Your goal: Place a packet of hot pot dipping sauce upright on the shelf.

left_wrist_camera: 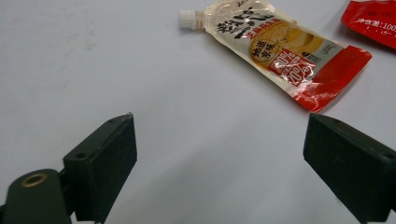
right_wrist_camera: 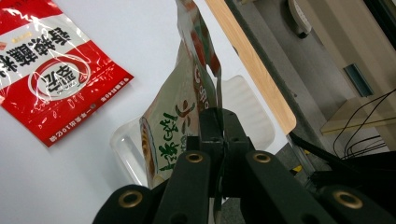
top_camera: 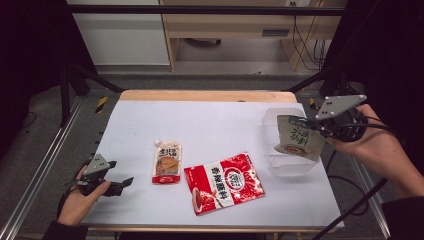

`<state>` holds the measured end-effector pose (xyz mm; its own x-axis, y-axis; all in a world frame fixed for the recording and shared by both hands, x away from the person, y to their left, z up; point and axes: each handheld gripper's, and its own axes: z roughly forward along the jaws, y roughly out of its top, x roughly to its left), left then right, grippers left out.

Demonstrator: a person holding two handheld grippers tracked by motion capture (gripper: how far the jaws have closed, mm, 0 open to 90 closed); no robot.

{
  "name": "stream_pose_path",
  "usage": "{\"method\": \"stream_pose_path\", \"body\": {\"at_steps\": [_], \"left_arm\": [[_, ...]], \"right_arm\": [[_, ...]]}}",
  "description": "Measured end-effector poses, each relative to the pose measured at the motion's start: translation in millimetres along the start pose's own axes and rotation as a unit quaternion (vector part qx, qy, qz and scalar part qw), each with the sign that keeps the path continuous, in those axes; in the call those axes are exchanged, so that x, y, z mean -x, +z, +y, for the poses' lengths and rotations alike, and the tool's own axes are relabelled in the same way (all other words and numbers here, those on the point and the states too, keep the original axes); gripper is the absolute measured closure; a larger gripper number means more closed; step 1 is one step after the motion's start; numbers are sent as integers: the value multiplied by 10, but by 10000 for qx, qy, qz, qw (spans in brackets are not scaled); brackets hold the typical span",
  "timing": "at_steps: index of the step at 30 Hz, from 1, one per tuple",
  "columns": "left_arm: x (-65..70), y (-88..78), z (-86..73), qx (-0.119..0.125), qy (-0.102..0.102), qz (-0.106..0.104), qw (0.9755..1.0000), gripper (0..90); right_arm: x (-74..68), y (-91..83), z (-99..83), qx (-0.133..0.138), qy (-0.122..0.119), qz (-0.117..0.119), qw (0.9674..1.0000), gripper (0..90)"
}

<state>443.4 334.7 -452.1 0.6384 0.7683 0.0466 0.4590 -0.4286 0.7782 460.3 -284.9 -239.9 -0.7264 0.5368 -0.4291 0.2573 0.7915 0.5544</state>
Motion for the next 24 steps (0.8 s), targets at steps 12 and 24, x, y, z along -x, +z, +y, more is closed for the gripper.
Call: {"method": "stream_pose_path", "body": {"at_steps": [12, 24], "left_arm": [[-4, 9, -8, -36, 4, -2, 10000, 96], [-3, 12, -7, -51, 27, 3, 10000, 96]], "right_arm": [[-5, 54, -76, -52, -65, 168, 9998, 900], [-49, 201, 11, -97, -267, 518, 9983, 900]]}}
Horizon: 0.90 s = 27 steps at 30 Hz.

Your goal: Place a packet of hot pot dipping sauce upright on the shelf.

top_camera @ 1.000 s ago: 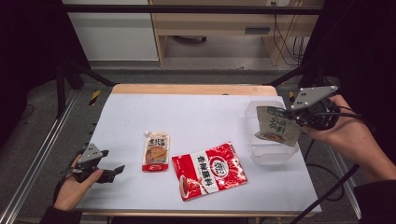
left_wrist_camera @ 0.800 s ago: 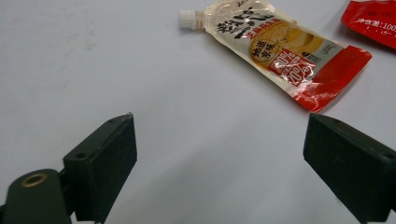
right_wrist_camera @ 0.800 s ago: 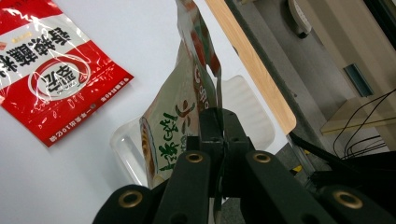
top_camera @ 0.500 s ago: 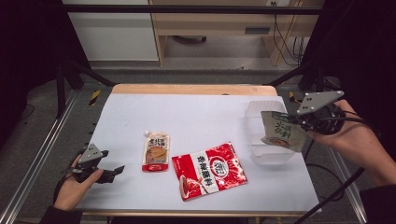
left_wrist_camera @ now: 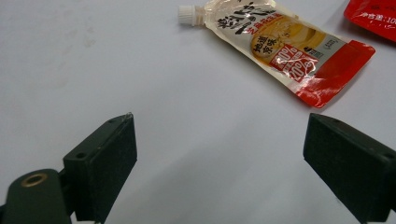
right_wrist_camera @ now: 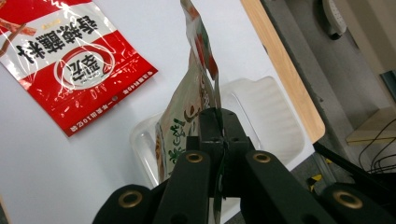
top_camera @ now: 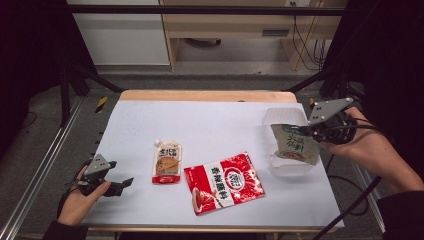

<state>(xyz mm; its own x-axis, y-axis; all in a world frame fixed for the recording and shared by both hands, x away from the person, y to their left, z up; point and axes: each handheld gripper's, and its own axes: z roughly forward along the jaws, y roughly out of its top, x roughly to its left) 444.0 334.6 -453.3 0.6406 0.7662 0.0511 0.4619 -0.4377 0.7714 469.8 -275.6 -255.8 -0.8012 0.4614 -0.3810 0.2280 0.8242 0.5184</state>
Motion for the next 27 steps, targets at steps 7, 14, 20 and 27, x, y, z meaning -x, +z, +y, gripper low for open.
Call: {"method": "stream_pose_path", "body": {"at_steps": [7, 14, 20, 27], "left_arm": [[-9, -4, -3, -6, -13, 7, 10000, 96], [-2, -2, -1, -12, -4, 6, 10000, 97], [-1, 3, -2, -23, -11, -2, 10000, 97], [-10, 2, -7, -16, -30, -4, 10000, 96]], "right_arm": [[-13, 46, 50, 19, -67, 114, 9999, 900], [-47, -38, 29, 95, -99, 223, 9997, 900], [-38, 22, -8, 18, -60, 268, 9996, 900], [-33, 333, -147, -13, 109, 372, 9992, 898]]}}
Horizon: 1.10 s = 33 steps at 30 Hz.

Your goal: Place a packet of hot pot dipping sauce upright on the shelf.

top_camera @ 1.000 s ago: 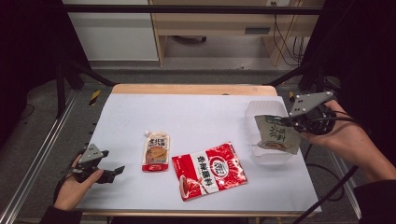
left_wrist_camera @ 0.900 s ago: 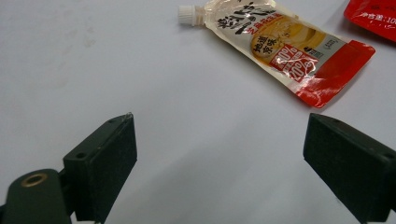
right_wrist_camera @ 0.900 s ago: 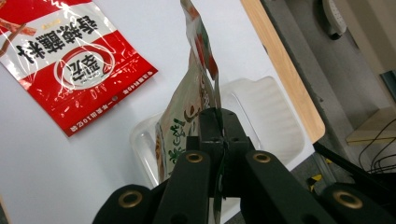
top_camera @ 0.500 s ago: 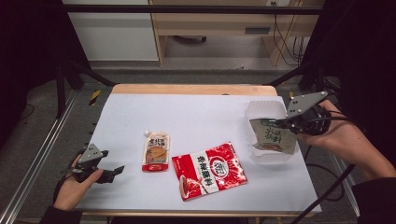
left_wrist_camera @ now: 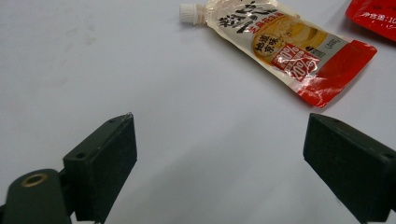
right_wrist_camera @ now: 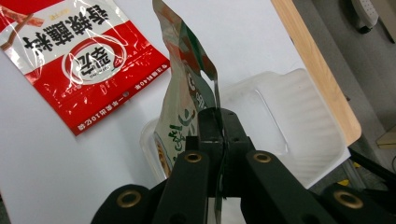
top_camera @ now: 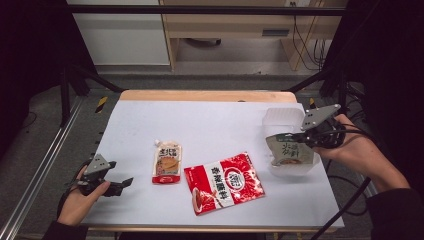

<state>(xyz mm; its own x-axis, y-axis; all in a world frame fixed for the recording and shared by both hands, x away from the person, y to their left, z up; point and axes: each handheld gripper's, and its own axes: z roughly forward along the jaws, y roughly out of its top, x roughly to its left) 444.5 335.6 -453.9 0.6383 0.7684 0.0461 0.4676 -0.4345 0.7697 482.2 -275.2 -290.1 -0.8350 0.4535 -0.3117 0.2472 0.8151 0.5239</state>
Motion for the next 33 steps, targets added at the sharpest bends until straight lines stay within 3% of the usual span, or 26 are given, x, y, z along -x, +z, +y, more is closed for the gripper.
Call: {"method": "stream_pose_path", "body": {"at_steps": [9, 13, 25, 28, 30, 33], "left_arm": [[7, 2, 1, -13, 8, 2, 10000, 97], [16, 5, 1, -15, 15, -3, 10000, 97], [25, 23, 1, -69, 46, -28, 10000, 96], [23, 24, 1, -60, 37, -22, 10000, 96], [22, 24, 0, -67, 38, -18, 10000, 96], [27, 30, 0, -96, 57, -22, 9999, 96]], "right_arm": [[-27, 175, -151, 66, 236, -8, 9997, 891], [-12, 170, -229, 143, 470, -121, 9987, 862], [-33, 130, -364, 63, 689, -204, 9974, 768], [-51, 125, -351, 69, 747, -229, 9969, 678], [-106, 113, -254, 96, 797, -236, 9965, 543], [-164, 106, -150, 135, 742, -305, 9967, 480]]}}
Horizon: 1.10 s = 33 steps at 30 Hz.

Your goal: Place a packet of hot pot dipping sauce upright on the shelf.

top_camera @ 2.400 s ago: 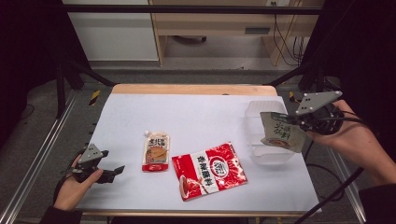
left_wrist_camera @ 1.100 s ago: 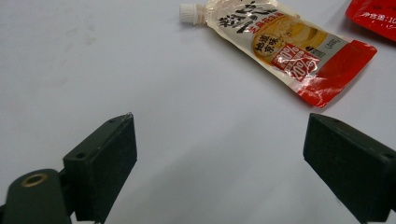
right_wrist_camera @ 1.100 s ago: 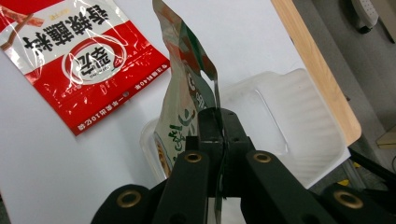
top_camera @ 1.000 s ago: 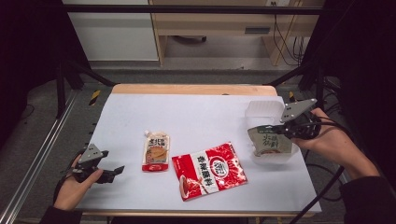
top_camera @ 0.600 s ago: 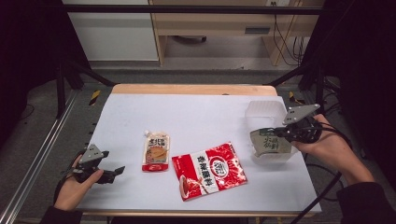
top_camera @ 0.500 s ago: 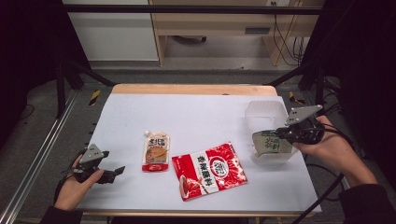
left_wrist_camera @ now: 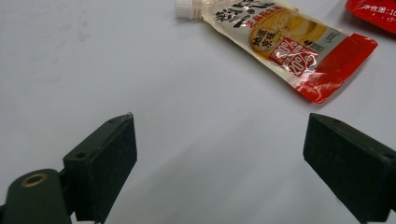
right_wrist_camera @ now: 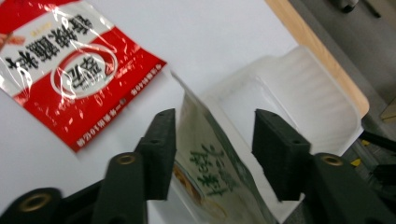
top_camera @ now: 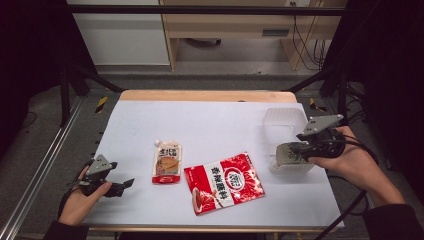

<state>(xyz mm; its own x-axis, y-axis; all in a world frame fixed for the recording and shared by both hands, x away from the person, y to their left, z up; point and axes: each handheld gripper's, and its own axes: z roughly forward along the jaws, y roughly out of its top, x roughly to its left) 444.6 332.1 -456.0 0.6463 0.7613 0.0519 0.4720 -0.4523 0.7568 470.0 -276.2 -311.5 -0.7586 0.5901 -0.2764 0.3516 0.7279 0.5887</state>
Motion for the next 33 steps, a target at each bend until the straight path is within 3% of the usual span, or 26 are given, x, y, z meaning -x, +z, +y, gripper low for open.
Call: {"method": "stream_pose_path", "body": {"at_steps": [5, 7, 9, 11, 12, 13, 14, 15, 16, 19, 24, 27, 30, 31, 33], "left_arm": [[15, 5, 2, 5, 28, 26, 10000, 96], [18, 7, 2, 0, 16, 22, 10000, 96], [26, 10, 4, -33, 53, 30, 10000, 93], [34, 4, 5, 1, 38, 45, 10000, 88], [34, 4, 5, 1, 38, 45, 10000, 84], [38, 5, 8, -8, 37, 62, 10000, 82], [38, 5, 8, -8, 37, 62, 10000, 82], [40, 8, 11, -36, 56, 64, 10000, 82], [44, 10, 16, -66, 75, 64, 9999, 82], [66, 13, 36, -57, 109, 23, 9999, 79], [81, -19, 50, -50, 99, 66, 9999, 75], [96, -26, 51, -95, 84, 7, 9999, 75], [111, -33, 66, -78, 120, -14, 9999, 74], [116, -49, 75, -2, 116, -17, 9999, 73], [120, -53, 80, 31, 124, -13, 9999, 73]], "right_arm": [[-229, 9, 261, 264, -156, -268, 9992, 306], [-383, 53, 404, 348, -95, -483, 9982, 233], [-433, 72, 445, 380, -110, -506, 9979, 217], [-598, 133, 548, 528, 0, -575, 9969, 180], [-598, 133, 548, 528, 0, -575, 9969, 180], [-712, 162, 601, 708, 89, -565, 9959, 166], [-712, 162, 601, 708, 89, -565, 9959, 166], [-840, 200, 639, 816, 204, -530, 9950, 157], [-840, 200, 639, 816, 204, -530, 9950, 157], [-1122, 331, 675, 982, 281, -420, 9939, 131], [-1328, 519, 651, 1189, 586, -208, 9910, 124], [-1451, 710, 639, 1198, 784, -297, 9892, 104], [-1480, 783, 641, 1245, 942, -311, 9873, 103], [-1502, 847, 646, 1307, 1083, -320, 9850, 103], [-1512, 878, 647, 1319, 1111, -325, 9845, 101]]}}
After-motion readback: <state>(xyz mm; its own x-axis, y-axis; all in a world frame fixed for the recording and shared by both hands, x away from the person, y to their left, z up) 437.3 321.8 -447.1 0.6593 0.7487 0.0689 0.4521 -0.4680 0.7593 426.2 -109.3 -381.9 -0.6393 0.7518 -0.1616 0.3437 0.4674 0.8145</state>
